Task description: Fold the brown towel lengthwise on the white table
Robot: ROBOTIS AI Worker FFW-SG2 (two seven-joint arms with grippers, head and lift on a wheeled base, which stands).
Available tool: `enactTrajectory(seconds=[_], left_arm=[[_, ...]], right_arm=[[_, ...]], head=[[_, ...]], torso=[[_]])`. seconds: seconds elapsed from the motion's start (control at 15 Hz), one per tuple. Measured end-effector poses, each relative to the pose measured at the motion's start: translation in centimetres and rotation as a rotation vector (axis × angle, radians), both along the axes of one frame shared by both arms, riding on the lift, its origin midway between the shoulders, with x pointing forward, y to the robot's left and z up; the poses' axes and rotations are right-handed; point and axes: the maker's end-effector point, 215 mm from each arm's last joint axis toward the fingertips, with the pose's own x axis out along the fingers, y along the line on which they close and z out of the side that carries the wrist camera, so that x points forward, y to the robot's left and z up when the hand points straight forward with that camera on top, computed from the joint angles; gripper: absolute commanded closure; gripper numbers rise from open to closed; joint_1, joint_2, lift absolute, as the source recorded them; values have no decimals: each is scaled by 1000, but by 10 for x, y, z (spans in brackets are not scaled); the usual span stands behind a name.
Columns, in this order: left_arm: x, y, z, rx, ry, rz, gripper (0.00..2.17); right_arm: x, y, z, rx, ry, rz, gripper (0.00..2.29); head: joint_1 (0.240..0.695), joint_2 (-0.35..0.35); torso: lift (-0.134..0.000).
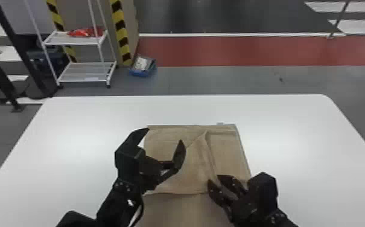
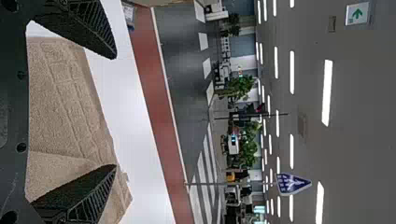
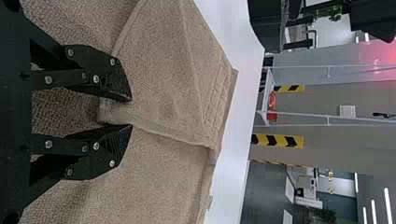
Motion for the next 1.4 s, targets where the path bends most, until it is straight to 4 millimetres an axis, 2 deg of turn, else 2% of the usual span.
enactTrajectory(seconds=[0.2, 0.27, 0.33, 0.47, 0.53, 0.67, 0.8, 0.93, 1.0, 1.07, 1.13, 1.27, 1.4], left_arm=[[0, -1, 0, 3, -1, -1, 36], [0, -2, 0, 3, -1, -1, 36], [-1, -2, 0, 3, -1, -2, 36], [-1, -3, 0, 3, -1, -3, 36], [-1, -3, 0, 3, -1, -3, 36], [-1, -2, 0, 4, -2, -1, 36], [-1, -1, 0, 5, -2, 0, 36], [-1, 0, 0, 7, -1, 3, 36], [-1, 2, 0, 9, -3, 6, 36], [-1, 5, 1, 10, -4, 13, 36], [-2, 10, 1, 13, -6, 25, 36], [-2, 22, 2, 18, -9, 44, 36], [0, 32, 3, 21, -10, 59, 36]], right_arm=[[0, 1, 6, 2, -11, -1, 829], [-1, 1, 6, 0, -12, 0, 930], [-1, 2, 6, -2, -11, 3, 1251], [-3, 2, 2, -10, 10, 8, 1541], [-3, 2, 2, -12, 16, 9, 1595], [-2, 2, 7, -11, 8, 11, 1595], [0, 3, 21, -5, -20, 15, 1595], [2, -2, 44, -5, -64, 14, 1595], [4, -11, 56, -8, -83, 5, 1595], [6, -28, 63, -13, -91, -20, 1595], [12, -63, 69, -10, -94, -77, 1595], [17, -143, 83, 36, -105, -198, 1595], [12, -224, 99, 75, -122, -327, 1595]], head=[[695, 26], [695, 25], [695, 26], [695, 25], [695, 25], [695, 27], [695, 29], [695, 28], [695, 23], [695, 15], [695, -32], [695, -101], [695, -171]], torso=[[-112], [-112], [-112], [-112], [-112], [-112], [-112], [-112], [-112], [-112], [-112], [-112], [-112]])
